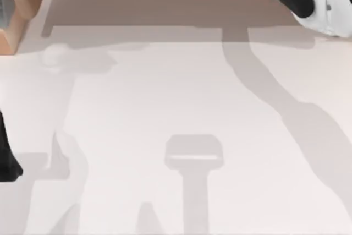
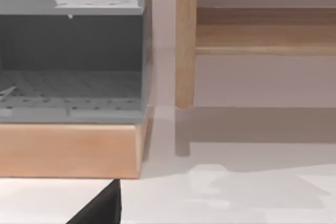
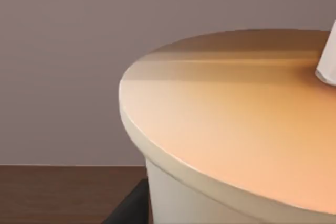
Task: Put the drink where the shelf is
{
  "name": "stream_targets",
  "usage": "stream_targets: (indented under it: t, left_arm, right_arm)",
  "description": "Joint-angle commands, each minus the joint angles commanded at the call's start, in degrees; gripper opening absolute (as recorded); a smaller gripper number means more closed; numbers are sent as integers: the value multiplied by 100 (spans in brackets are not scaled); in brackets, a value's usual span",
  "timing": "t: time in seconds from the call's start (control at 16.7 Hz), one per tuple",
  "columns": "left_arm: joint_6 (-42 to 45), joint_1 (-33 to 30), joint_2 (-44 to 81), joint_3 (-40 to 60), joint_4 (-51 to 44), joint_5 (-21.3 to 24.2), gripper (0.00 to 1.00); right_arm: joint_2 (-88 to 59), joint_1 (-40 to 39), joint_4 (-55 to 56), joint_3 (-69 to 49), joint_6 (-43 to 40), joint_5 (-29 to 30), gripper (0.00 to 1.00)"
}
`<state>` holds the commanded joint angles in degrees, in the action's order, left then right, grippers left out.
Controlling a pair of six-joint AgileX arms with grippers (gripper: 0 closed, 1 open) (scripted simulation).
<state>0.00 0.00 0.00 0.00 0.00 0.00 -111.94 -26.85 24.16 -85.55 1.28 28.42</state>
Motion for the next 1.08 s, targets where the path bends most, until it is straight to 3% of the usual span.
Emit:
stream_targets:
  t: [1.08]
  left_arm:
    - [0, 0, 0, 0, 0, 0, 100]
  right_arm:
    - [-867, 254, 315, -600, -25, -216, 0]
